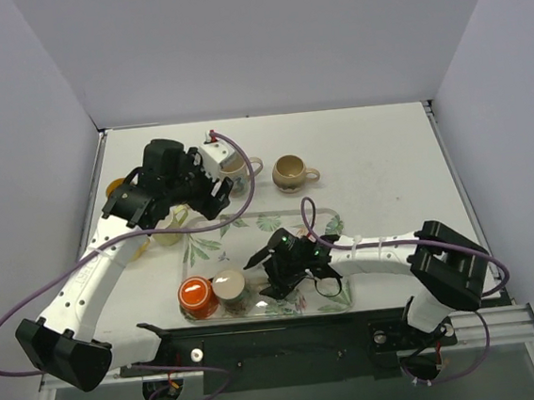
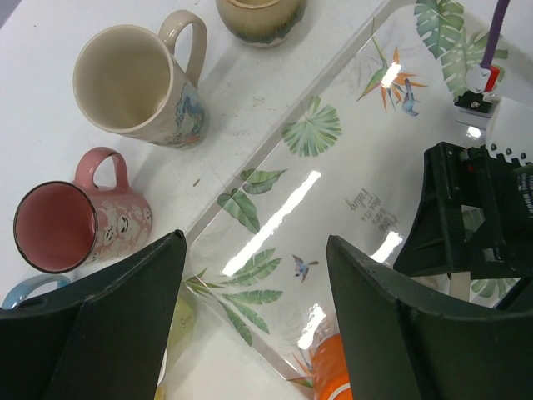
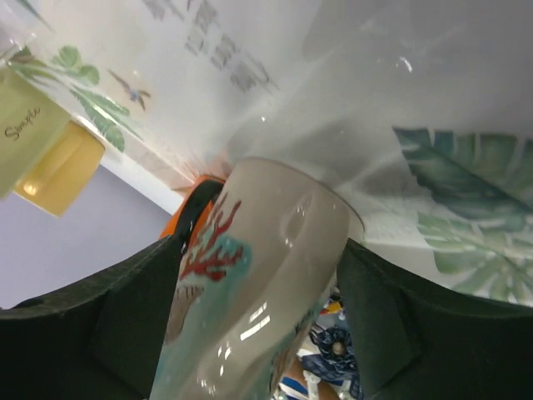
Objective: Turn the mug right side up
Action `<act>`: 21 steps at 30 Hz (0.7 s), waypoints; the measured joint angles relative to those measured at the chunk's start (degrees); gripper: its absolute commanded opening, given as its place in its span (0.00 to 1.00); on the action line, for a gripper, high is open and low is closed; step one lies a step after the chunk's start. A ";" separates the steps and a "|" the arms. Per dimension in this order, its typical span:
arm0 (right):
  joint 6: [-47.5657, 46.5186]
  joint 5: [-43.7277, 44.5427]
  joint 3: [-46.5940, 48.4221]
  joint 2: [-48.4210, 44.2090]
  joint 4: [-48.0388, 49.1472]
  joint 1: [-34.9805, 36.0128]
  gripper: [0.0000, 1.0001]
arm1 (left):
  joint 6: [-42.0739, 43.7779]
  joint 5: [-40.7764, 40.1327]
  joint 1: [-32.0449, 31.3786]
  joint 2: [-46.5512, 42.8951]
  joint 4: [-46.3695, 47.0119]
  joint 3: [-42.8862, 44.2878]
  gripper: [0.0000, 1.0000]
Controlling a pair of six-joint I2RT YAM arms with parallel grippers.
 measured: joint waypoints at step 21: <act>-12.17 -2.34 1.09 1.44 5.51 -7.26 0.00 | 0.61 6.36 1.16 2.43 -1.60 -1.09 0.78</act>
